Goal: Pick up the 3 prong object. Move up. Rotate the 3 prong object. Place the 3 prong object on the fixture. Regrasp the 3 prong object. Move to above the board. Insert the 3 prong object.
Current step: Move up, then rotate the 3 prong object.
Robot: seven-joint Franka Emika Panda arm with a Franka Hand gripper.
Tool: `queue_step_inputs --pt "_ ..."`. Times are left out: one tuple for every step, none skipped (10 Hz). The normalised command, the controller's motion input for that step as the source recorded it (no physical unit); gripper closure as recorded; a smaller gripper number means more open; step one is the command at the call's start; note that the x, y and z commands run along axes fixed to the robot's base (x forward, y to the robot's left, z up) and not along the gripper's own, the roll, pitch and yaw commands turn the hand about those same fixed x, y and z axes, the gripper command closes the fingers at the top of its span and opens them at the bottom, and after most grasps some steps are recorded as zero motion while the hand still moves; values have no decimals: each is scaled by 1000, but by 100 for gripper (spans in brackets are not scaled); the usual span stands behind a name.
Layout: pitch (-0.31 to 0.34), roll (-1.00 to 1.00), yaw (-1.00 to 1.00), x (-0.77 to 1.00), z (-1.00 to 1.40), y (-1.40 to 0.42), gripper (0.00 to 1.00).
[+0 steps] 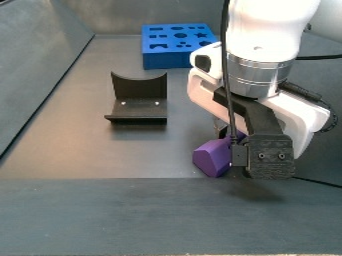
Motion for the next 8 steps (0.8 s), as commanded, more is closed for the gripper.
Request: queue_step_inputs --pt "7 1 1 -9 819 6 100" --pt "22 6 -1 -26 769 9 100" --pt "56 32 -13 -26 589 7 100" --pt "72 40 -16 -22 509 5 100" --pt "102 58 -17 -16 352 3 100" --pt "116 76 -17 -19 240 -1 100" --pt "0 0 0 322 697 -1000 100" --pt "0 14 7 326 663 -1000 100"
